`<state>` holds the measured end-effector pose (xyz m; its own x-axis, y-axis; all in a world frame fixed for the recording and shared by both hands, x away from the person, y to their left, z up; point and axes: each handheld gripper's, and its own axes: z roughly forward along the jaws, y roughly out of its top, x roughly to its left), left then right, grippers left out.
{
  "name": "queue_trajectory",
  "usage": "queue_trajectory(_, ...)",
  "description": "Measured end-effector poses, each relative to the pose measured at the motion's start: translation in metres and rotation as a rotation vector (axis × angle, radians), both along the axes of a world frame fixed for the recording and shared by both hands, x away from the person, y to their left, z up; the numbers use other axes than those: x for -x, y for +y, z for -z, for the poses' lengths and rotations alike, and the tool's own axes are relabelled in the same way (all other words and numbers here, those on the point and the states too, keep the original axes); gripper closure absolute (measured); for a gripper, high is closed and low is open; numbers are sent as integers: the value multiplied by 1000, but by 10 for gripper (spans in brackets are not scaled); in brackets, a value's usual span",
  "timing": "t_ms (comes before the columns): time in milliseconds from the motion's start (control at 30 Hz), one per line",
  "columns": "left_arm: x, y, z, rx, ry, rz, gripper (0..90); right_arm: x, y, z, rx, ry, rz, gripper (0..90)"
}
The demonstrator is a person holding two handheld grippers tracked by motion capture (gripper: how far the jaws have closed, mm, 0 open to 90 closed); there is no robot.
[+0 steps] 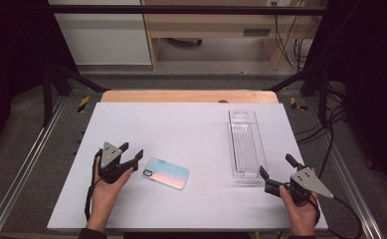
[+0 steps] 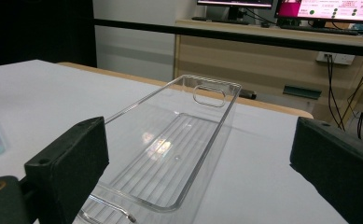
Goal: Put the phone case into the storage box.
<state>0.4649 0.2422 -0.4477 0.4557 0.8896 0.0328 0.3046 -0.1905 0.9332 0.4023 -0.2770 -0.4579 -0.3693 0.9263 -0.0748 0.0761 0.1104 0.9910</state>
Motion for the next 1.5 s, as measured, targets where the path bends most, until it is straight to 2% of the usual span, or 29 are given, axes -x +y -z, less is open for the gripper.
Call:
queue_trajectory(67, 1, 2, 1, 2, 20, -5, 495, 0, 0, 0, 1, 2, 1, 47)
queue_trajectory(267, 4, 1, 4, -27, 70, -5, 699, 1, 0, -1, 3, -2, 6, 50)
queue_trajectory(400, 5, -3, 7, -41, 123, -1, 770, 1, -1, -1, -2, -1, 7, 50)
queue_trajectory(500, 5, -3, 8, -47, 141, 2, 815, 1, -1, -1, 0, -1, 7, 50)
queue_trajectory(533, 4, -3, 9, -49, 162, 5, 829, 1, 0, -1, 0, -1, 4, 51)
queue_trajectory(667, 3, -4, 12, -64, 197, 9, 877, 1, 0, -1, 0, 0, 2, 51)
queue_trajectory(1067, 0, -9, 19, -108, 270, 25, 899, 1, 2, 0, 4, 4, -7, 50)
queue_trajectory(1500, -2, -11, 25, -121, 308, 41, 900, 1, 2, 0, 6, 10, -9, 50)
